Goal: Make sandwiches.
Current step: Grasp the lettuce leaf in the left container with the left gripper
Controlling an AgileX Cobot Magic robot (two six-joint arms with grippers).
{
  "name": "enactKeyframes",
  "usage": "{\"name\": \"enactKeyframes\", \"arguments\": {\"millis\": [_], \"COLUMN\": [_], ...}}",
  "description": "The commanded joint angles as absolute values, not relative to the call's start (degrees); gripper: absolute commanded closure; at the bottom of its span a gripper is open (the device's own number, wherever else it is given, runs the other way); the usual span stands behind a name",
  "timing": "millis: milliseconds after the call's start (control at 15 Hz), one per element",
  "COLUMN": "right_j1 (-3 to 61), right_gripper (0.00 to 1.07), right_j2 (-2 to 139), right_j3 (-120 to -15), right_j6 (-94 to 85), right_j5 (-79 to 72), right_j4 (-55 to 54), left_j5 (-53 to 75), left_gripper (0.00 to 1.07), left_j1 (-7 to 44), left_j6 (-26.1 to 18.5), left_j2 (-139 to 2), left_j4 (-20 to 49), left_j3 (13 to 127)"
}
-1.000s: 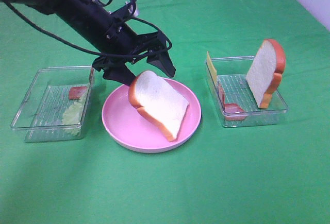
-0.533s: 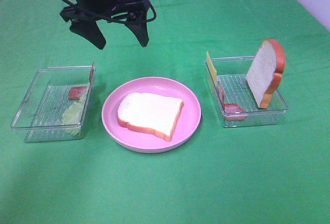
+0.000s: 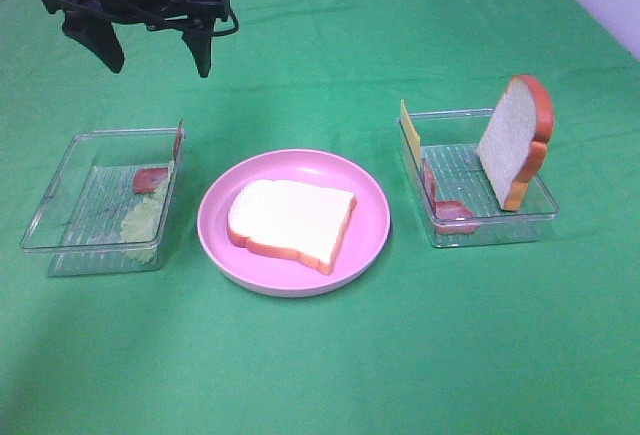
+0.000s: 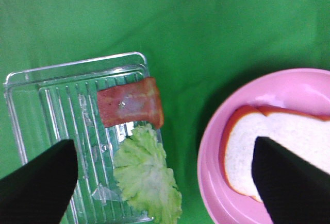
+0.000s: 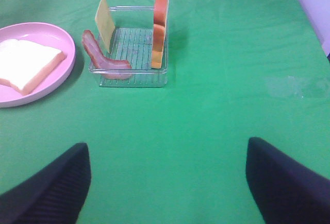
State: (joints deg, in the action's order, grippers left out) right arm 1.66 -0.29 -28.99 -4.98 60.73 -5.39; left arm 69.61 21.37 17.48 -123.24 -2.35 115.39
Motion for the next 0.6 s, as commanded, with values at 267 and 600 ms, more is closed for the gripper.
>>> {"name": "enactKeyframes", "arguments": {"millis": [267, 600], "right_j1": [1.38, 1.38], "right_gripper": [0.29, 0.29], "right_j2": [-0.74, -0.74], "right_j3": [-29.05, -29.05], "right_j6": [-5.67, -5.67], "right_j5": [60.73, 60.73], "right_j4": [-5.21, -5.21], "left_j5": [73.74, 73.85], "left_gripper": [0.31, 0.33], "left_j1": [21.37, 21.37], "left_j6": [19.02, 19.82], "left_j2": [-126.74, -127.08], "left_j4": [-2.12, -0.74], "left_j3": [114.99, 113.45]}}
